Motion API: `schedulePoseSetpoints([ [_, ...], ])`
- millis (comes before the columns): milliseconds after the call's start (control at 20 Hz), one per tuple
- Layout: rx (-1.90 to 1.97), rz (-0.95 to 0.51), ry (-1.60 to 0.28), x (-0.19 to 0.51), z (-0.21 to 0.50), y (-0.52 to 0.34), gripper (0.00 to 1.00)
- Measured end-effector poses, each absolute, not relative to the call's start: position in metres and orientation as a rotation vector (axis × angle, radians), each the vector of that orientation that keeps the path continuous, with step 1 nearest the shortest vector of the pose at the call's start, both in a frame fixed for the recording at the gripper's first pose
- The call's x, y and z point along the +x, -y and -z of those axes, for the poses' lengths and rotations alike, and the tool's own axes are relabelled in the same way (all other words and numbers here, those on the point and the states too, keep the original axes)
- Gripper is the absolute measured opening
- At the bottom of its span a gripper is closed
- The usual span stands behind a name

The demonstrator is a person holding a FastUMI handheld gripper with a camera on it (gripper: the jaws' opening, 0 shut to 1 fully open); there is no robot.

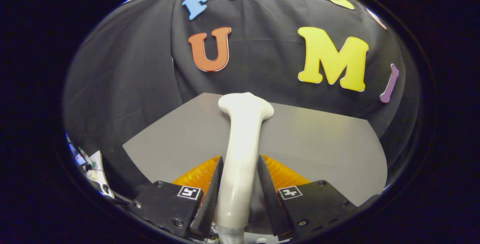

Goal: Iron the clothes twice with a garment steamer, once on the left side and once on the right side.

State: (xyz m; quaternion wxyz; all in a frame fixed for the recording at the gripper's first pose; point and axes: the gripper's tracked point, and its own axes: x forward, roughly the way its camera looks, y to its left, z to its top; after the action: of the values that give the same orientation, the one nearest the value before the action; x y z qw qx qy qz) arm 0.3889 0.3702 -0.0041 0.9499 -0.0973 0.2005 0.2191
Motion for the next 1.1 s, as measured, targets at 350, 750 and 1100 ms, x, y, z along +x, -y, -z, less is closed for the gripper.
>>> schedulePoseSetpoints([
  [350,-0.235,-0.437,-0.404,0.371,-0.006,-0.363,0.39],
  [750,-0.174,-0.444,-0.302,0.308,-0.052,-0.307,0.39],
  [1100,-0.106,-0.445,-0.227,0.232,-0.096,-0.225,0.38],
])
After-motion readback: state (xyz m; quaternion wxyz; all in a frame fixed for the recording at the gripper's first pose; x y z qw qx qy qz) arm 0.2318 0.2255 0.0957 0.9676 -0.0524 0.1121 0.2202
